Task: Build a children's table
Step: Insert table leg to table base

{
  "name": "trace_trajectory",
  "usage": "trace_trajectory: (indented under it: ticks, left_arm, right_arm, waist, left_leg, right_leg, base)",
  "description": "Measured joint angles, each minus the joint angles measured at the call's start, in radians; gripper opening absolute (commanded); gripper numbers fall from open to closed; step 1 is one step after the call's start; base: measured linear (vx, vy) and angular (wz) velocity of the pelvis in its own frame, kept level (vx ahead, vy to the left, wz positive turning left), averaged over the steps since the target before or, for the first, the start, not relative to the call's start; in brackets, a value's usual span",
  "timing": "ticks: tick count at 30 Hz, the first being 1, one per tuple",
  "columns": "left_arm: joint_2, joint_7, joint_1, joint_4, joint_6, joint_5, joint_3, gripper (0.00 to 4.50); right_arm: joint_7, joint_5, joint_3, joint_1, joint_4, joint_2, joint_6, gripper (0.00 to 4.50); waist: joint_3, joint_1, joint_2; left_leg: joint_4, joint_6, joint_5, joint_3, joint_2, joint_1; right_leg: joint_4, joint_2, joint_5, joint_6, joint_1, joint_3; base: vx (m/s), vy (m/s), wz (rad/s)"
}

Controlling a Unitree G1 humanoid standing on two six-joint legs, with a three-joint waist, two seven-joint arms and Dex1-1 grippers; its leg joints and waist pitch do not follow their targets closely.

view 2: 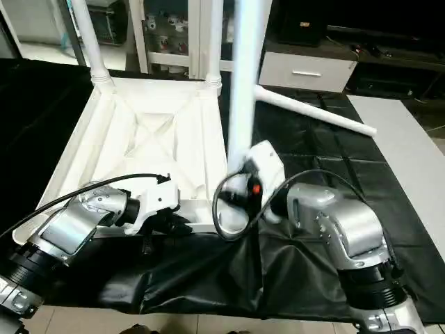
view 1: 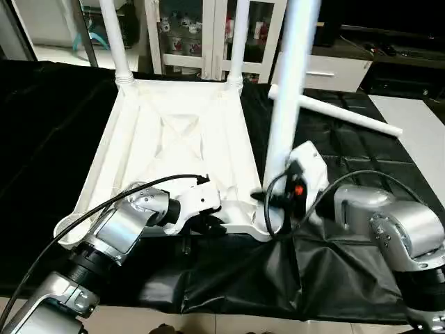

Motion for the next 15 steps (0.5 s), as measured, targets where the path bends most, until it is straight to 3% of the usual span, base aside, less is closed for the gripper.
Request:
trace_trajectory:
  ticks: [7, 15]
  left_arm:
    - [-0.002, -0.001, 0.000, -0.002, 0.002, 0.001, 0.000, 0.00]
    - [-0.001, -0.001, 0.000, -0.001, 0.003, 0.002, 0.002, 0.00]
  right_arm:
    - [-0.001, 0.006, -0.005, -0.003, -0.002, 0.000, 0.017, 1.90]
    - [-0.029, -0.026, -0.005, 0.016, 0.015, 0.037, -0.055, 1.90]
  waist:
    - [0.000, 0.000, 0.000]
    - [0.000, -0.006, 0.000]
  left_leg:
    - [-0.001, 0.000, 0.000, 0.000, 0.000, -0.001]
    - [-0.002, 0.000, 0.000, 0.000, 0.000, -0.001]
  right_leg:
    - [0.000, 0.000, 0.000, 0.000, 0.000, 0.000]
    - [-0.001, 0.000, -0.002, 0.003, 0.000, 0.000]
  base:
    - [0.000, 0.000, 0.00]
    - [0.000, 0.000, 0.00]
